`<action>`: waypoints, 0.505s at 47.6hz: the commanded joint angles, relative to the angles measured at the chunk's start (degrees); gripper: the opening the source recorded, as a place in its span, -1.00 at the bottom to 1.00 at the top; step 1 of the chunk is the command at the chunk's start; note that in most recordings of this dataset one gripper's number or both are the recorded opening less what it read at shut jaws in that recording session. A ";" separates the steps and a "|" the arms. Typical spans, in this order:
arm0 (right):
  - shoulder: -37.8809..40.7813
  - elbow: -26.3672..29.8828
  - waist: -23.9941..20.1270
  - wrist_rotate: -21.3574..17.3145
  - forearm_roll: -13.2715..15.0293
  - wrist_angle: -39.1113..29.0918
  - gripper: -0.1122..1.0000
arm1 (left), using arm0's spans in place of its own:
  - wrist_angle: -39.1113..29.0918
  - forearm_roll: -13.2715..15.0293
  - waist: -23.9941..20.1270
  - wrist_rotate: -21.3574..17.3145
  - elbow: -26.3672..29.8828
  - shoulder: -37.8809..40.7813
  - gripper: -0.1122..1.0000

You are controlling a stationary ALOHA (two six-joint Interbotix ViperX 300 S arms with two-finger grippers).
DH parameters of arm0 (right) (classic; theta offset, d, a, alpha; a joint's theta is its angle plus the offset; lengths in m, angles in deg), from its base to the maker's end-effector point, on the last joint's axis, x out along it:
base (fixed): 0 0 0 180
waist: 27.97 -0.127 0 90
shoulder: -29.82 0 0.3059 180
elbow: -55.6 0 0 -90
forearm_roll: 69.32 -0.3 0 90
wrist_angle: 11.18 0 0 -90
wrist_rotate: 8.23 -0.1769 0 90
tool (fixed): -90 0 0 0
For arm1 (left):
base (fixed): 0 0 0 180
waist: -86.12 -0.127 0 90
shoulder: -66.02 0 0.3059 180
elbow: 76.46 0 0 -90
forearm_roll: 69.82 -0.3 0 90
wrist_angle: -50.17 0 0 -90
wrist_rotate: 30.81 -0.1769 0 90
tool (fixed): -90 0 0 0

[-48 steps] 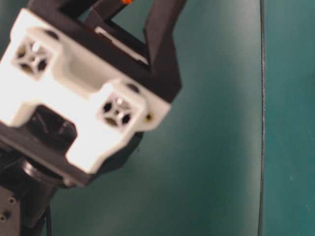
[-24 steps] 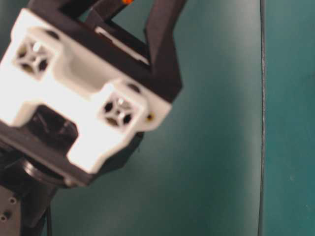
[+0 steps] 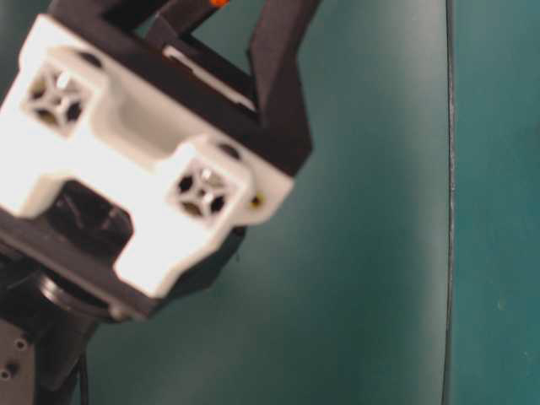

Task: Lift the orange cup with left arm.
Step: 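Hold the orange cup lifted in the left gripper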

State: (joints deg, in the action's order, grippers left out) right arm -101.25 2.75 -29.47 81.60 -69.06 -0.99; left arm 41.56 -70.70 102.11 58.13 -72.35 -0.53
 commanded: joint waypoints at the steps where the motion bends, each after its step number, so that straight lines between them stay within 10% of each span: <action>1: 0.09 1.85 -0.09 0.09 0.09 0.26 -0.80 | 0.62 -0.09 -0.09 0.00 0.88 -2.46 0.35; 24: 0.09 1.93 -0.09 0.18 0.09 -0.26 -0.80 | 0.70 -0.09 -0.09 0.00 0.88 -2.46 0.35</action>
State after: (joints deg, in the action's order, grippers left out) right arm -101.25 2.75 -29.47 81.69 -69.06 -1.43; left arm 41.65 -70.70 102.11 58.13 -72.35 -0.53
